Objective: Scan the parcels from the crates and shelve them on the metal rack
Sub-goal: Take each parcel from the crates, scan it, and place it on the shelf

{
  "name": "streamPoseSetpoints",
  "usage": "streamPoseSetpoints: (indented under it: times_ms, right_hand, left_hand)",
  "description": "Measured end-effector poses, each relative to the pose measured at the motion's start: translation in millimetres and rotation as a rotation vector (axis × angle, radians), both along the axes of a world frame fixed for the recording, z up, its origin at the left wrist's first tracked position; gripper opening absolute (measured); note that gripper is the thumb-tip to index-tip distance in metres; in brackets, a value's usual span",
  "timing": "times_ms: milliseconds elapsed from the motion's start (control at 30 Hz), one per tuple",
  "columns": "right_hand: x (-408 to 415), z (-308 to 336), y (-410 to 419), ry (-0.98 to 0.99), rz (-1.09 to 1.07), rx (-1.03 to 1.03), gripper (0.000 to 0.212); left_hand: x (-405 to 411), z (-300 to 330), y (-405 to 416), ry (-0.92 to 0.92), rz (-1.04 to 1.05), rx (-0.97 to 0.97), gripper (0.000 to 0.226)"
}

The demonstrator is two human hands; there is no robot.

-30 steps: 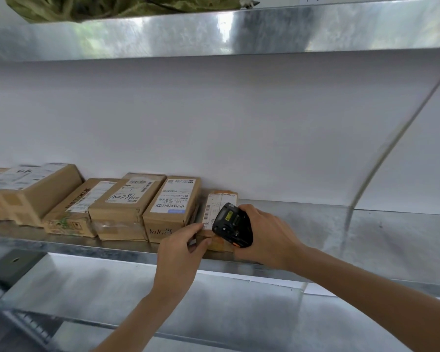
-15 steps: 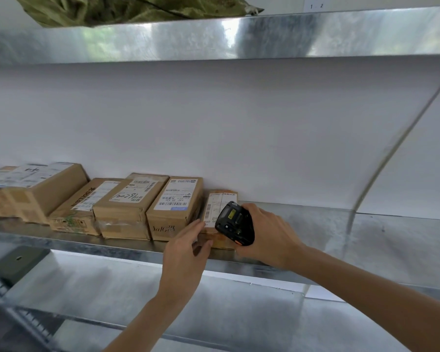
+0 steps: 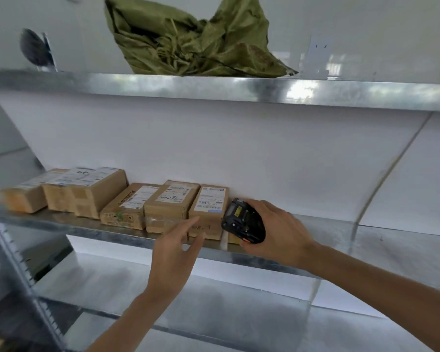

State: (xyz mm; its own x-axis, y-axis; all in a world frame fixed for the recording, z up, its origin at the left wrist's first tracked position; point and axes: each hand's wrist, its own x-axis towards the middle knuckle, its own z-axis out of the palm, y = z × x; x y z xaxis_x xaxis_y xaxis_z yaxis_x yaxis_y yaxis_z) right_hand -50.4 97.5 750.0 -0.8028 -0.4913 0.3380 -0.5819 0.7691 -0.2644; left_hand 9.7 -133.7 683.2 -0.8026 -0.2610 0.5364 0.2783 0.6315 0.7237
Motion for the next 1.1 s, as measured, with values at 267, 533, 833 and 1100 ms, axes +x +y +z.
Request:
streamPoseSetpoints:
  times_ms: [267,533,833,1100]
  right_hand:
    - [83.4,27.3,-162.5,0.073,0.236,0.091,0.081]
    - [171.5,17.5,-351.5,0.163,0.494,0.151,0.091]
    - [219.9,-40.2,-534.6,0.054,0.697,0.220,0.086]
    - [177.0,-133.6,-674.9,-0.080,0.803,0.286,0.078]
  left_hand:
    - [130.7,31.4,-152.7,-0.056,0.289,-0.106,0.053]
    - [286.3,30.8,-314.1,-0.146,0.532,-0.188,0.067]
    - [393.0,-33.7,-464.1,-0.301,0.833,-0.036,0.069]
    - [368.4,-128.8,-572.8,-0.455,0.935,0.110,0.067]
